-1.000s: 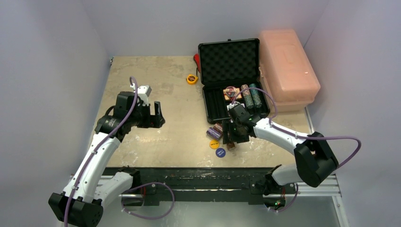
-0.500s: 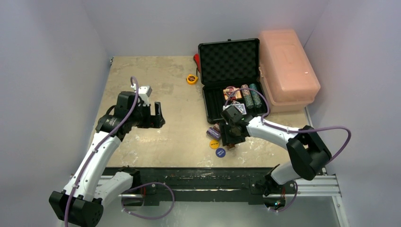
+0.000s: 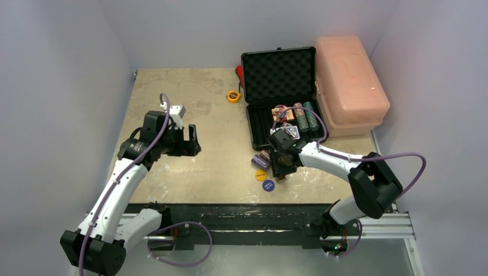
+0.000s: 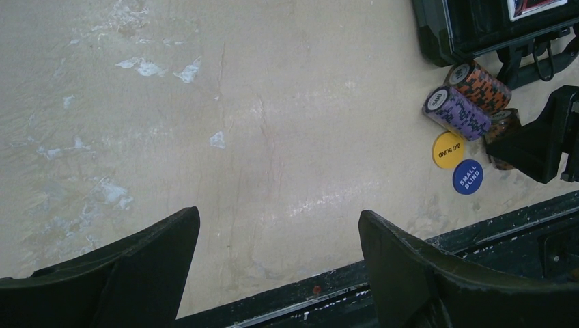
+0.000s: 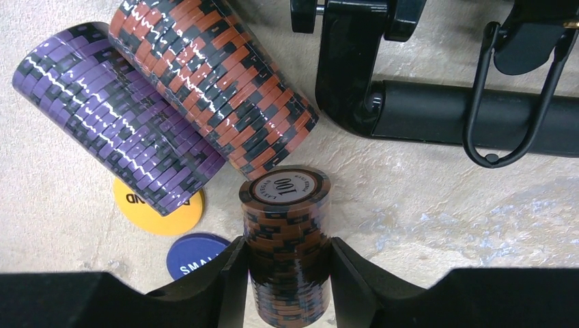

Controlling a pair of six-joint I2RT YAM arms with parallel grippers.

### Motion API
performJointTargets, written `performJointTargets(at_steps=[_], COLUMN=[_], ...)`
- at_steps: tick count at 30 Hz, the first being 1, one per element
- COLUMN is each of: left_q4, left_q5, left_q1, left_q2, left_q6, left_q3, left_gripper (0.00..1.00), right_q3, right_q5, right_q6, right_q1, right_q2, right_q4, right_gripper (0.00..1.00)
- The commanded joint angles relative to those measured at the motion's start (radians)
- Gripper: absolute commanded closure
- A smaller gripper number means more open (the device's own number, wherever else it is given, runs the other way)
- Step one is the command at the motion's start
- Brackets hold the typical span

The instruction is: Pack up texas hold em set

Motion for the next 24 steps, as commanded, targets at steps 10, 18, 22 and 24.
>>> performJointTargets(at_steps=[10, 18, 22, 24], left_q4=[0.011, 0.009, 0.009, 0.009], left_q5=[-0.003, -0.003, -0.003, -0.003], left_q1=[-0.007, -0.008, -0.007, -0.007], left_q2=[0.004, 0.004, 0.003, 0.003], left_q6=[0.007, 0.006, 0.006, 0.006], left_q3=[0.04, 0.042, 0.042, 0.042], left_gripper=[0.14, 0.14, 0.14, 0.14], right_q3=[0.036, 0.032, 0.034, 0.034], right_q5=[0.041, 0.049, 0.051, 0.048], right_q6=[0.0, 0.005, 0.003, 0.001], right_q1=[0.014, 0.017, 0.019, 0.021], right_q2=[-0.015, -0.016, -0.016, -0.02], right_q4=[-0.025, -0.025, -0.024, -0.023], right_gripper=[0.41, 0.45, 0.57, 0.68])
